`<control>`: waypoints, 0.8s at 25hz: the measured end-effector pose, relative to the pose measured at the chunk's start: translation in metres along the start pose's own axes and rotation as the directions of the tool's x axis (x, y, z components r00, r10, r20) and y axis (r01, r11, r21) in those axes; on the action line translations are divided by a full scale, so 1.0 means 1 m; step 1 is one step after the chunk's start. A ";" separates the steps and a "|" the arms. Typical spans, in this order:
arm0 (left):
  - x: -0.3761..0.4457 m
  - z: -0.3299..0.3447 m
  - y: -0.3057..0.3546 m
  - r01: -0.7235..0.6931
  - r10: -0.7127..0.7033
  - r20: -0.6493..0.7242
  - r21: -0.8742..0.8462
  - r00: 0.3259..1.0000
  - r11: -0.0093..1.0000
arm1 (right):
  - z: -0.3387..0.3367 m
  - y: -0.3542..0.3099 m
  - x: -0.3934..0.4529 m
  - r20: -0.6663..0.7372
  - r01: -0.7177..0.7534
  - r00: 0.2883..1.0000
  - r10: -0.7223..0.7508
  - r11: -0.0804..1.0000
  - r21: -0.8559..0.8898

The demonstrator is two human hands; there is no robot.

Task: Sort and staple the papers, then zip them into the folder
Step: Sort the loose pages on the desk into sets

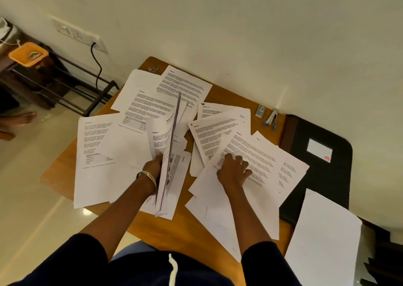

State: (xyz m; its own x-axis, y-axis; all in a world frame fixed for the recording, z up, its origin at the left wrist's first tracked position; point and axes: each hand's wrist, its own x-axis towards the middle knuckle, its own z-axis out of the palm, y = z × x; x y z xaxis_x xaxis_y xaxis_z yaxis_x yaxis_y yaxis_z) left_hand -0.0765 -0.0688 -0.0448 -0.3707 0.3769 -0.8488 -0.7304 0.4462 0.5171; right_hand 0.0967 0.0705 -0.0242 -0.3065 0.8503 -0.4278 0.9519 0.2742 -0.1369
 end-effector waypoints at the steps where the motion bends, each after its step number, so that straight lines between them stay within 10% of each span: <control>1: 0.008 -0.001 -0.001 -0.021 0.021 -0.034 0.017 0.999 1.000 | 0.000 -0.008 0.002 -0.081 -0.014 0.997 0.017 0.999 0.042; 16: 0.005 -0.029 0.012 0.008 -0.011 -0.029 -0.111 1.000 0.994 | -0.007 0.022 -0.004 -0.403 -0.121 0.903 0.149 0.988 0.096; 20: 0.010 -0.023 0.009 0.014 -0.015 -0.011 -0.095 1.000 0.995 | 0.000 0.016 -0.007 -0.260 -0.109 0.959 0.109 0.994 0.015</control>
State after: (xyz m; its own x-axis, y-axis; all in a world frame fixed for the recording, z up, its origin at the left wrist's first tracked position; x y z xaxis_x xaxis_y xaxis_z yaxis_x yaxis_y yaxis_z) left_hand -0.0995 -0.0795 -0.0516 -0.3661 0.3616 -0.8575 -0.7866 0.3721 0.4928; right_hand 0.1140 0.0689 -0.0234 -0.1904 0.9626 -0.1929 0.9795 0.1732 -0.1025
